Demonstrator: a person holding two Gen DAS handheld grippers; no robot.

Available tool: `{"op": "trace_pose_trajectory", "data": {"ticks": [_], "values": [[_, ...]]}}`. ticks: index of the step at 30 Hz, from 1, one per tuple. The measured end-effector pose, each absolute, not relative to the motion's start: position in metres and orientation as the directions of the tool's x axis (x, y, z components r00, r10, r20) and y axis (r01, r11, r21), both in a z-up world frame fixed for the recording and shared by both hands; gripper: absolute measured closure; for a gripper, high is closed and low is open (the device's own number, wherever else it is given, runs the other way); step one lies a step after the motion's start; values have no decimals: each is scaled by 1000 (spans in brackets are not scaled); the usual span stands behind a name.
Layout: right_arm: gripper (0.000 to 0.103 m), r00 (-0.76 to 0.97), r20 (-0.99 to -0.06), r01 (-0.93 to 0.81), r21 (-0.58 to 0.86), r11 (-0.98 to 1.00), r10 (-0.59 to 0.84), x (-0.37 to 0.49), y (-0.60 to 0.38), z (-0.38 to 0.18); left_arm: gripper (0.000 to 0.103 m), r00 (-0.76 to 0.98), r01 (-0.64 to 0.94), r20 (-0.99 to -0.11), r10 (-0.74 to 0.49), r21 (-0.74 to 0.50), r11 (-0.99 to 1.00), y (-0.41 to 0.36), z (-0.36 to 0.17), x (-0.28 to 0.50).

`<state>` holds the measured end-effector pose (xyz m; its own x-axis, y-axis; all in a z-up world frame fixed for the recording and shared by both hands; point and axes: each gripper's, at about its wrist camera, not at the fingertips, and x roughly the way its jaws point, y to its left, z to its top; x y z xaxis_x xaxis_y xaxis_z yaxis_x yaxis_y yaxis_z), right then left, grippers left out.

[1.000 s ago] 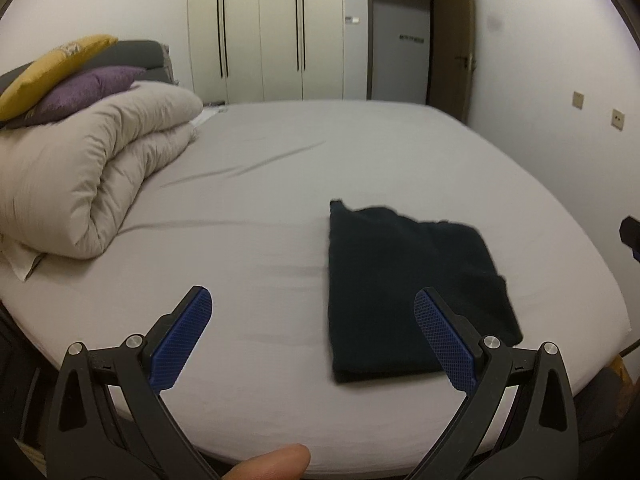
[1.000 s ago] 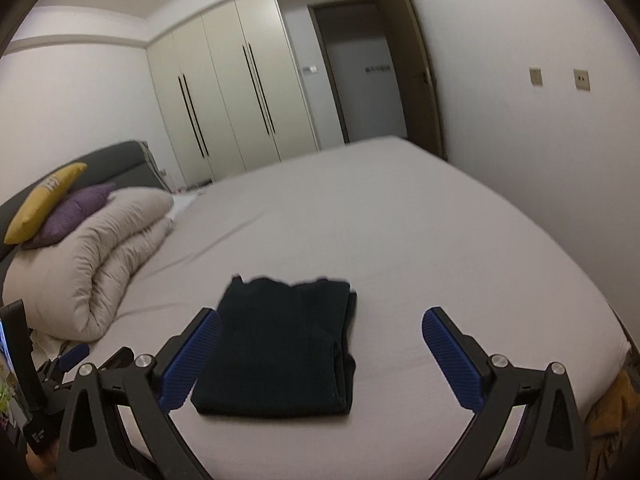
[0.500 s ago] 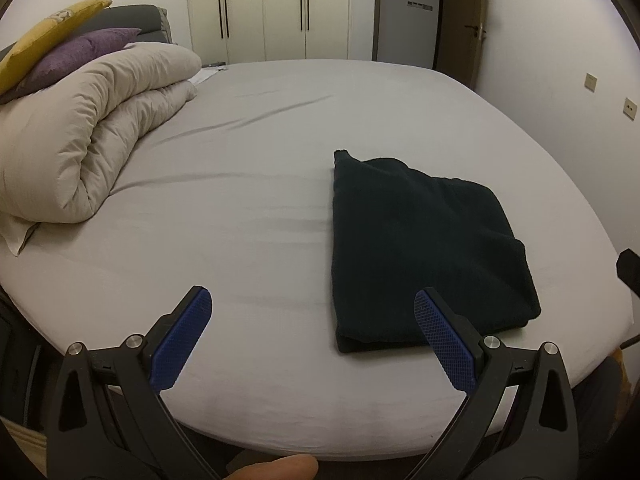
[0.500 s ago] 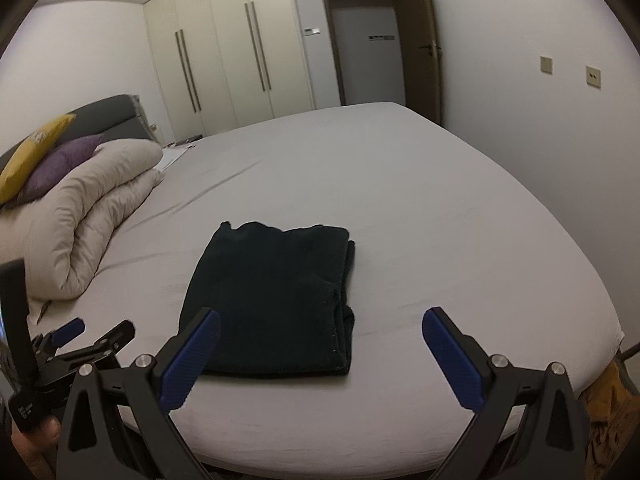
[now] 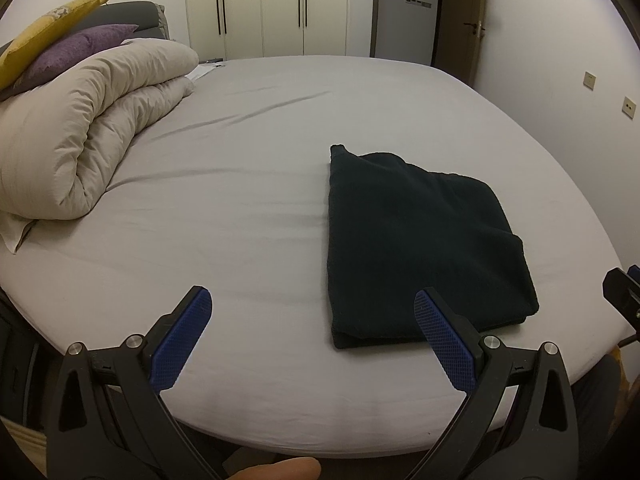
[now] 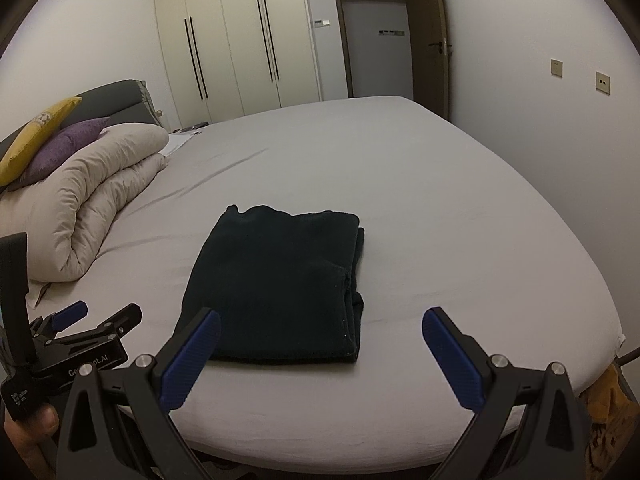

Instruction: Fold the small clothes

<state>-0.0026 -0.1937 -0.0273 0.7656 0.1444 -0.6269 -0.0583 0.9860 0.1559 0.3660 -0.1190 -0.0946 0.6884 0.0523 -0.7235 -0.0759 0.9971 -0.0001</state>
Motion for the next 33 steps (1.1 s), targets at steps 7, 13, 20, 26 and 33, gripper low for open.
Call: {"op": "trace_pose_trajectory", "data": {"ticks": [7,13,20,26,33], "values": [[0,763,-630,-61,153,986,145,-3,-193,-28,0,686,-76,-726,49,-4,997,-118,-96,367],[0,763,-630,-60,153,986,145,-3,-192,-28,0,686,-74,-726,47,-5,997,-118,-96,367],[0,761,-632,-63,153,986,147,-3,-191,-29,0,685,-75,-727,44,-10,997,-117,-96,366],[0,760,-633,-62,155,986,147,-3,-192,-29,0,681,-73,-731,42,-12,997,-117,-97,367],[0,759,-634,-61,155,986,147,-3,-192,-30,0,678,-75,-734,40,-15,997,-116,-98,368]]}}
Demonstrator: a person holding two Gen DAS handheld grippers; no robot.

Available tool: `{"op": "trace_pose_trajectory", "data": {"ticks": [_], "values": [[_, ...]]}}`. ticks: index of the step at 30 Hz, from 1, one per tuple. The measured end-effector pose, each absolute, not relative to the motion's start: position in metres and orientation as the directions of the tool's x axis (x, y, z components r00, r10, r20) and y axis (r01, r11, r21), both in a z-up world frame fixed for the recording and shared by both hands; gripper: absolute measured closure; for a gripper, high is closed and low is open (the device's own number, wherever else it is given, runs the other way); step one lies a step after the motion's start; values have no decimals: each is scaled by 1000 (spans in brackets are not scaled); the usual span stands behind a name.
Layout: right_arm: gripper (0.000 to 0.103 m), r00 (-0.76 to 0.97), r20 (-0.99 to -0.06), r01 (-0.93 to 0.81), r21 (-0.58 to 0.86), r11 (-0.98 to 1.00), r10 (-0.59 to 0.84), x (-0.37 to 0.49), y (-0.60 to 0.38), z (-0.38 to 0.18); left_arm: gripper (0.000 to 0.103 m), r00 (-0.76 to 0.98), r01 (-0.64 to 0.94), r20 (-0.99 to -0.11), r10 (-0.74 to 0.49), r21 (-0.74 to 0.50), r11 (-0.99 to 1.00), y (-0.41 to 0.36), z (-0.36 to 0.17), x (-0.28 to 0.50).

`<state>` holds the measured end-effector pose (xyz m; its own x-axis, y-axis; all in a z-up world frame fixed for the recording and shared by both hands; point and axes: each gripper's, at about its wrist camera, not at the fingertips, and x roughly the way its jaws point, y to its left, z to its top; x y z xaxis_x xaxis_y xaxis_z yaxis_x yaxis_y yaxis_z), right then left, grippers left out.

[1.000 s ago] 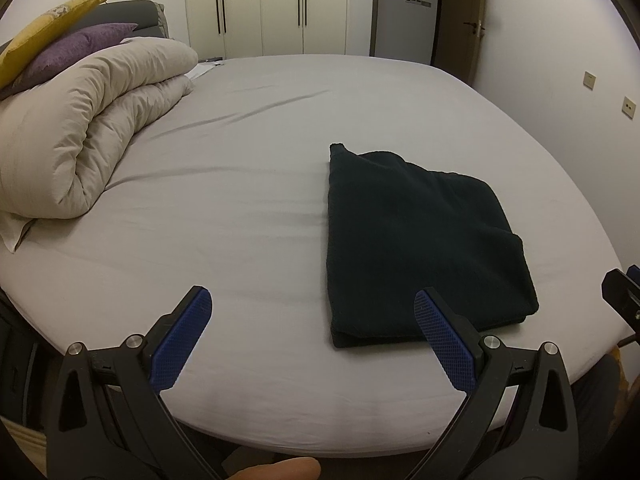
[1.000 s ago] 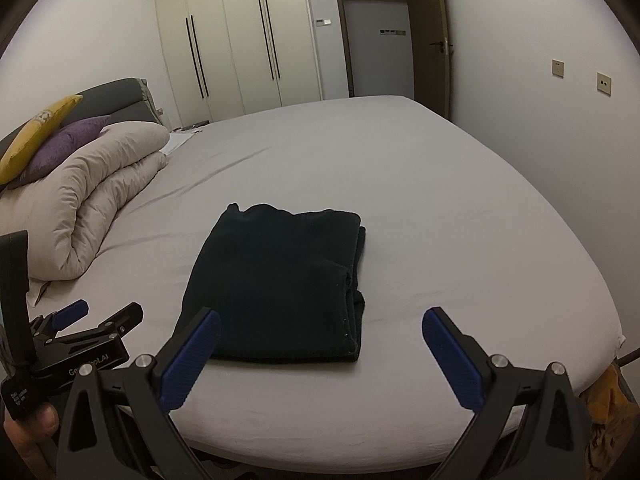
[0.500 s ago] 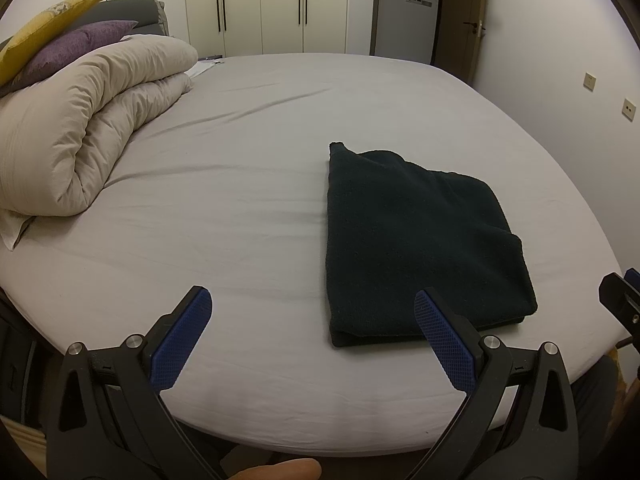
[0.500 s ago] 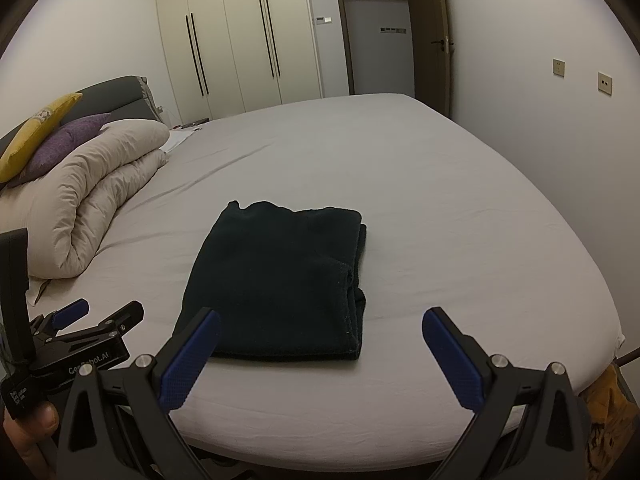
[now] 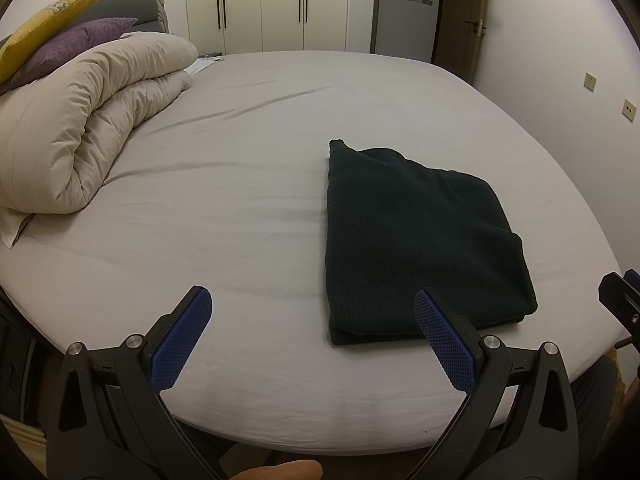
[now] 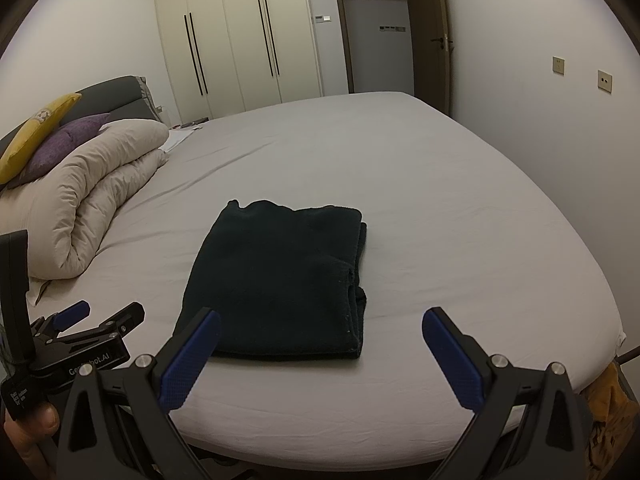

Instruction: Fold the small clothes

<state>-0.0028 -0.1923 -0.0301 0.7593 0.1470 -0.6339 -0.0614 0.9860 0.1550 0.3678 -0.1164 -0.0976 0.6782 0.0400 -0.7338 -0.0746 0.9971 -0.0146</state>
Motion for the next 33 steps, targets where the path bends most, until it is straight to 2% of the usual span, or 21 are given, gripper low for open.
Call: {"op": "trace_pose_trajectory", "data": {"ticks": [33], "values": [[0,757,-636,-61,157,986,148,-3,-193,-31,0,671,-76,-740,38,-18,997,-112,-99,369]]}}
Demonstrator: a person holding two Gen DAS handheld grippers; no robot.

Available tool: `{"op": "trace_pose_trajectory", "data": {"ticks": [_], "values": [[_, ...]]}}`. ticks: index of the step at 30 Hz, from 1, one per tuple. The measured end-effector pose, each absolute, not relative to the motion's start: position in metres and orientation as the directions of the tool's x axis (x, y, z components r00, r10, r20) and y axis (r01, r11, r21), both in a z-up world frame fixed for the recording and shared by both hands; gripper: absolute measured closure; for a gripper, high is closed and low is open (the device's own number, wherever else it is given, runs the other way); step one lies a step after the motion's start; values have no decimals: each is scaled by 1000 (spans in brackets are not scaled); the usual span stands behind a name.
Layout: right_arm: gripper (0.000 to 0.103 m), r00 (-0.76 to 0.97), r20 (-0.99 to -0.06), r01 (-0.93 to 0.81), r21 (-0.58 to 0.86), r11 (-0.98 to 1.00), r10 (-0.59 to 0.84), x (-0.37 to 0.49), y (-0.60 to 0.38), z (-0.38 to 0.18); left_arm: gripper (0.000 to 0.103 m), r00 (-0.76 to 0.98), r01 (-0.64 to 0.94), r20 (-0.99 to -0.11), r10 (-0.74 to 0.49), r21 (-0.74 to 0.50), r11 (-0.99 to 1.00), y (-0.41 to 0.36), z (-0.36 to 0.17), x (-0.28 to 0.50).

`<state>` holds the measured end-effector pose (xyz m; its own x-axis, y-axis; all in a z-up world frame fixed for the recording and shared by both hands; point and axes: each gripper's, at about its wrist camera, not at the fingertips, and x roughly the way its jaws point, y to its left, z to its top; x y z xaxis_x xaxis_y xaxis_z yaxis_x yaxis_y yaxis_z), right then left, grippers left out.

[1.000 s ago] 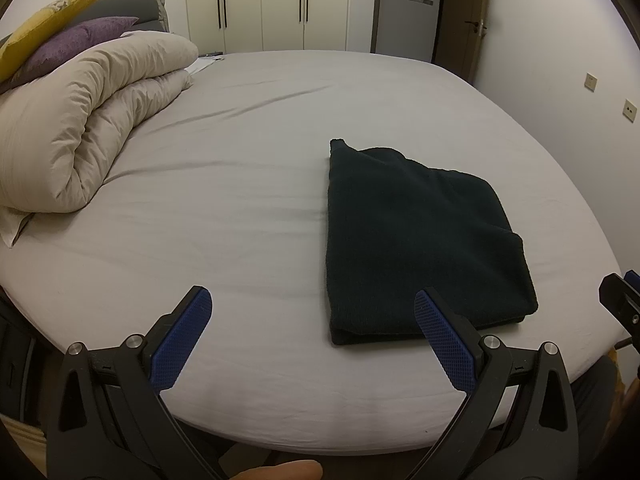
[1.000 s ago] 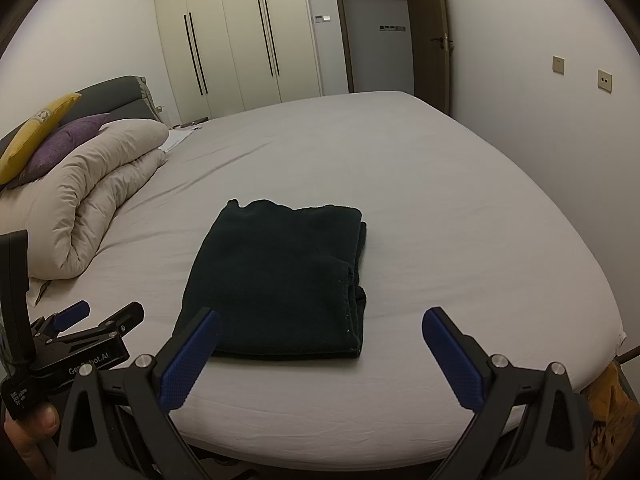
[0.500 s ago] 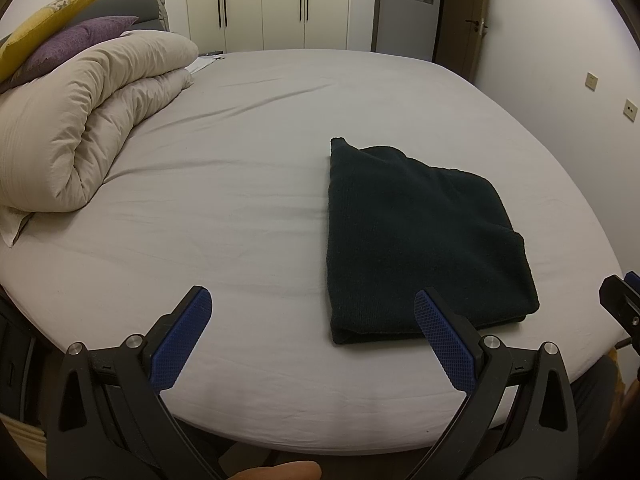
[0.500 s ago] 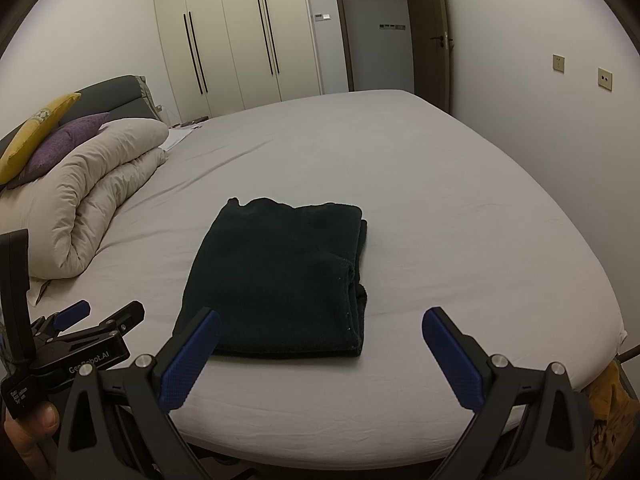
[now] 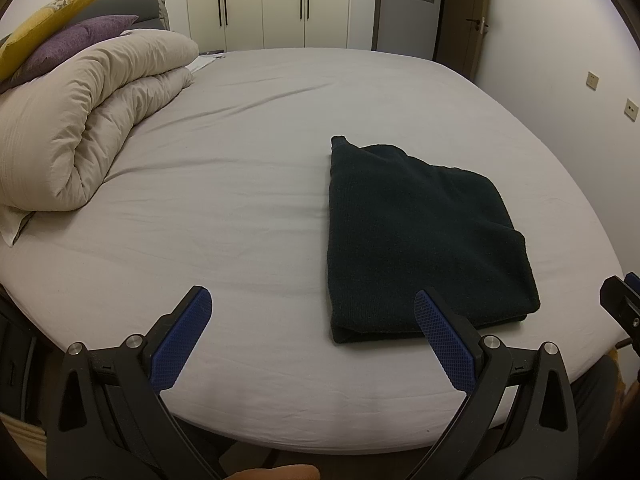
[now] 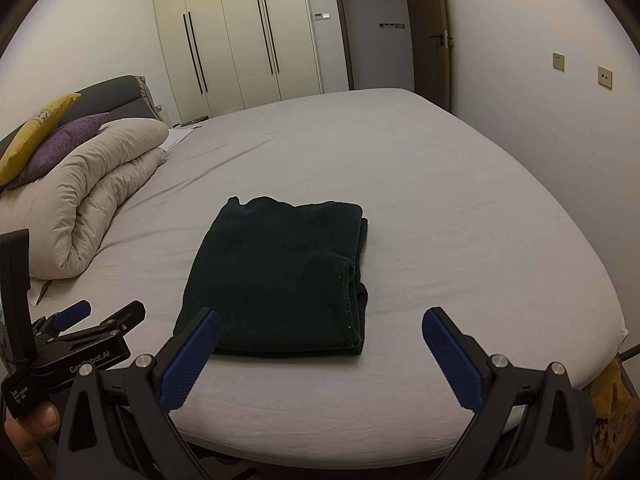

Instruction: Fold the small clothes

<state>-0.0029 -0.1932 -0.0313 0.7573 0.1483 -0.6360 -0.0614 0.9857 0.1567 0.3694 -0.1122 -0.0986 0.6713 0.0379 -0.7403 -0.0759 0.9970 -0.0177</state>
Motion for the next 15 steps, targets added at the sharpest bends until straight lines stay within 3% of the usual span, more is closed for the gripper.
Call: {"op": "trace_pose_trajectory", "data": {"ticks": [15], "values": [[0,755,-638,-58,164,985,151,-7,-189,-30,0,671,-84,-739,57,1,996,-109,-99,370]]}}
